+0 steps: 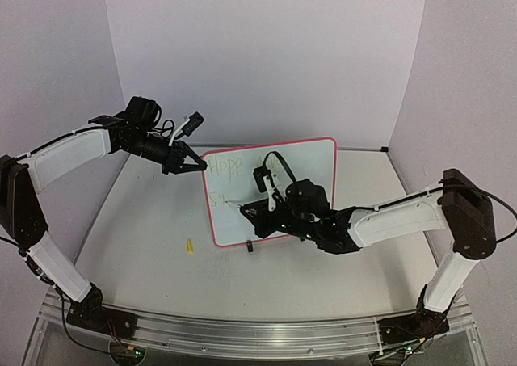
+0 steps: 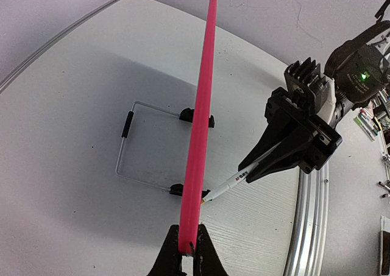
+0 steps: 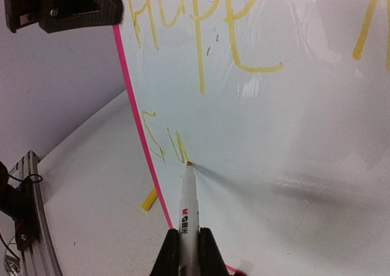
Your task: Write a sentence on the whiteboard
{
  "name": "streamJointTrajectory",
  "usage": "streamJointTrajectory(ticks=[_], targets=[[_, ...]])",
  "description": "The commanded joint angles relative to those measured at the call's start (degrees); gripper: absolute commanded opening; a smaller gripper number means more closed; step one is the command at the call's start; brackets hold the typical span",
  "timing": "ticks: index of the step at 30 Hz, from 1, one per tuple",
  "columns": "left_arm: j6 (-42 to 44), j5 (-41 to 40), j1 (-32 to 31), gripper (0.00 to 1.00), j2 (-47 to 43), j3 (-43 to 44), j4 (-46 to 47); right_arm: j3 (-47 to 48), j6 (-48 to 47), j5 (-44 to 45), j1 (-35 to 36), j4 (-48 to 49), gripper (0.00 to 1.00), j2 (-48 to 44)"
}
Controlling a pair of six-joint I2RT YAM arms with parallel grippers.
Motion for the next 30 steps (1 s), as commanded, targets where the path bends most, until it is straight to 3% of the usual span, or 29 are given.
streamJointTrajectory(ticks=[1, 9, 30], targets=[[1.0, -2.2, -1.9, 0.0, 1.4, -0.7, -3.0, -0.2, -0.9, 2.0, -0.4, -0.5, 0.0, -3.8], [1.1, -2.1, -1.9, 0.0, 1.5, -0.7, -3.0, 0.9, -1.4, -3.5, -0.4, 0.4, 0.0, -5.6], [1.0, -2.4, -2.0, 0.0, 1.7, -0.7, -3.1, 4.8, -1.3, 2.1, -0.4, -1.6, 0.0, -1.2]])
